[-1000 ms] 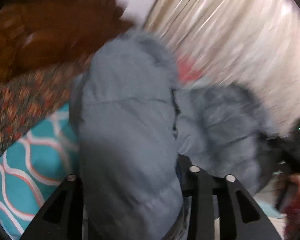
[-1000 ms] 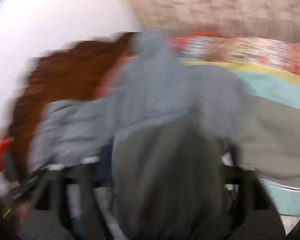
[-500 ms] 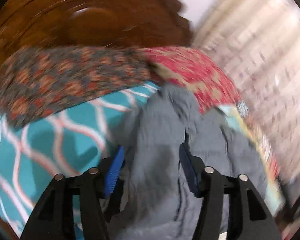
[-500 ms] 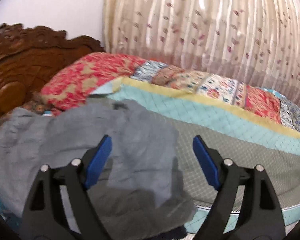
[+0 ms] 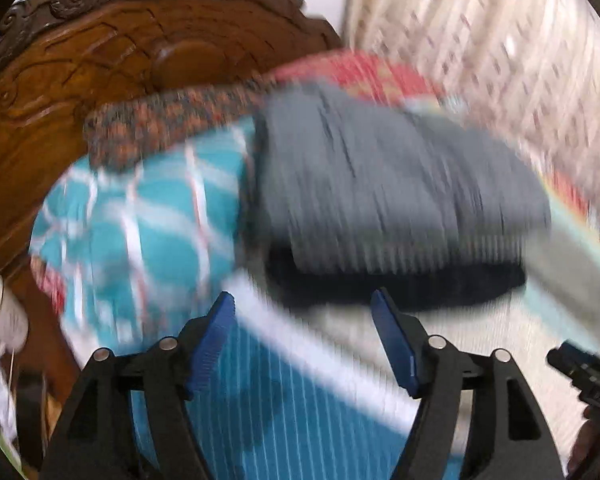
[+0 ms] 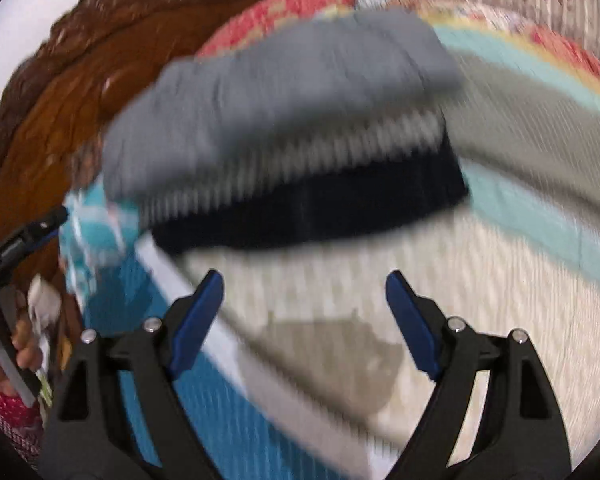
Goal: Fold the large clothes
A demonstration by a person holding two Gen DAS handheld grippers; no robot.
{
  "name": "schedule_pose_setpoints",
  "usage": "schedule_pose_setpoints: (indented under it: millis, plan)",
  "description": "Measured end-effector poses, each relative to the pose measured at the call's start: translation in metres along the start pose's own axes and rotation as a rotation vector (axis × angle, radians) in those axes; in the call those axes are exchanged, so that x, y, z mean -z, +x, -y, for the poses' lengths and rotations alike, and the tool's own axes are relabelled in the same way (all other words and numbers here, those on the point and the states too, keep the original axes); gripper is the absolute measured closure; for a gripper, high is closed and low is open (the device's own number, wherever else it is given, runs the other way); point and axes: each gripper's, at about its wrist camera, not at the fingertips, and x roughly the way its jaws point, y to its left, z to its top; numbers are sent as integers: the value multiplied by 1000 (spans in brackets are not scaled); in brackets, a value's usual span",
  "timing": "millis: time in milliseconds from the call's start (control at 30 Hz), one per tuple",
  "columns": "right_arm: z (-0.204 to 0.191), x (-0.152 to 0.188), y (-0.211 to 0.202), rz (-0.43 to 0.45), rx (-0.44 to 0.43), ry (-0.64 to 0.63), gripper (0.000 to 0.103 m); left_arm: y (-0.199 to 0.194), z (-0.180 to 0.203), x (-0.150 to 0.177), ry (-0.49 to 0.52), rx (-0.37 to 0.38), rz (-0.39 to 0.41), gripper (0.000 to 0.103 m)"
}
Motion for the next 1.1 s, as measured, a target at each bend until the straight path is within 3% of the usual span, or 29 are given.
schedule_pose_setpoints:
  millis: [133, 333, 467, 767, 1100]
  plan:
    - [18, 73, -25, -39, 30, 66, 23, -4, 33, 83, 20, 35, -137, 14]
    - [32, 142, -72, -36, 35, 148, 22, -28, 70, 135, 35, 67, -195, 14]
    - [33, 172, -99, -31, -22, 179, 21, -58, 91, 144, 91, 32, -158, 14]
    - [23, 193, -123, -12, -135, 137, 18, -103, 113, 145, 166, -55, -60, 5]
    - [38, 202, -132, -4, -162, 198, 18, -120, 121, 154, 190, -78, -34, 1]
